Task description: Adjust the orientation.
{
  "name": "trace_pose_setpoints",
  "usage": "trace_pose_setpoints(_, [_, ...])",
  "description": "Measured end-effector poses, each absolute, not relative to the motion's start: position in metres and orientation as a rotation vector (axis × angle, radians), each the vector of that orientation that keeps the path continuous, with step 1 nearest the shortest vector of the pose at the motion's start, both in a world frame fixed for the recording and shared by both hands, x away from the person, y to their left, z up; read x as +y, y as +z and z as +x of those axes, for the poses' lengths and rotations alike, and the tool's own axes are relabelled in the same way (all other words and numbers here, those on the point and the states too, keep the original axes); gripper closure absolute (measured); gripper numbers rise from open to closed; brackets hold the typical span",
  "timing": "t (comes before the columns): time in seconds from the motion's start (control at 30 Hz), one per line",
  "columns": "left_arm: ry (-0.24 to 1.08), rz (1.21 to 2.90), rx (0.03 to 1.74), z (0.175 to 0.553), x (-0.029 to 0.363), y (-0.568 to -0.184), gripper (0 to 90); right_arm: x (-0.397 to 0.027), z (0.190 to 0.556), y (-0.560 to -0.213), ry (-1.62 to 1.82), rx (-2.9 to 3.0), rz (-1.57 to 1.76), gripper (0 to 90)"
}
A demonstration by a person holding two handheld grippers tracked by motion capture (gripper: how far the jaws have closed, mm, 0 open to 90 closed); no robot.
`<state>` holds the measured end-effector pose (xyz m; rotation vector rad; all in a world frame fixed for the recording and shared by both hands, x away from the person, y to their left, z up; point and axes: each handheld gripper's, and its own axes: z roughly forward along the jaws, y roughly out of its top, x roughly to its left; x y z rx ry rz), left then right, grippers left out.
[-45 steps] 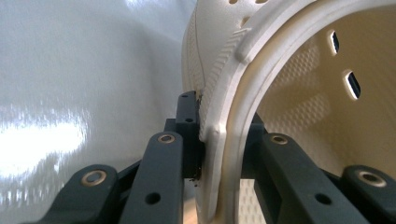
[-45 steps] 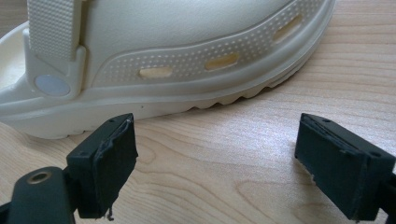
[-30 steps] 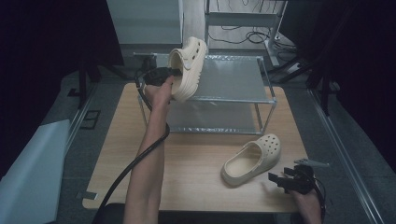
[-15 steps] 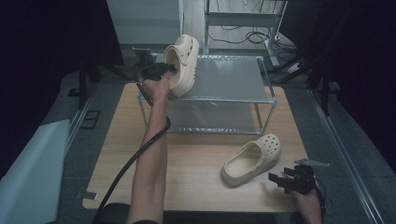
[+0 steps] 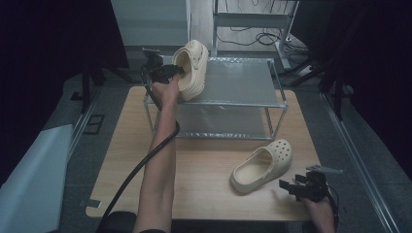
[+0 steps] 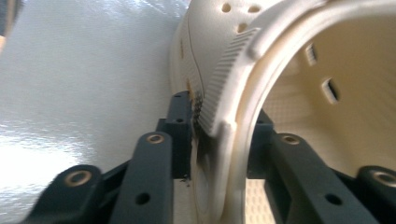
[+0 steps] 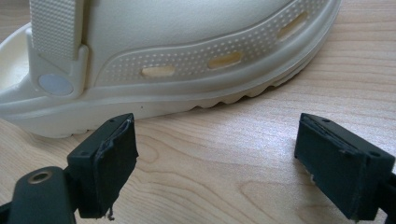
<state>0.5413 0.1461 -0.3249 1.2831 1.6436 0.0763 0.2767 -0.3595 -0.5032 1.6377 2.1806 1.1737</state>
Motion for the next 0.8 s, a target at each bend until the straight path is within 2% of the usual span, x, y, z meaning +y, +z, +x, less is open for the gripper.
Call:
trace_pose_setpoints(0.47, [0.08,1.321,1.595,0.542,0.128,-0.321,48.0,-0.36,0.277,-0.503,1.185,2.183,1.633,12.8])
trace_pose_setpoints(0.8, [-0.028,1.292,1.503,0.541,0.137,-0.323,33.5,-0.359,0.277,-0.503,1.189,2.19,1.625,12.8])
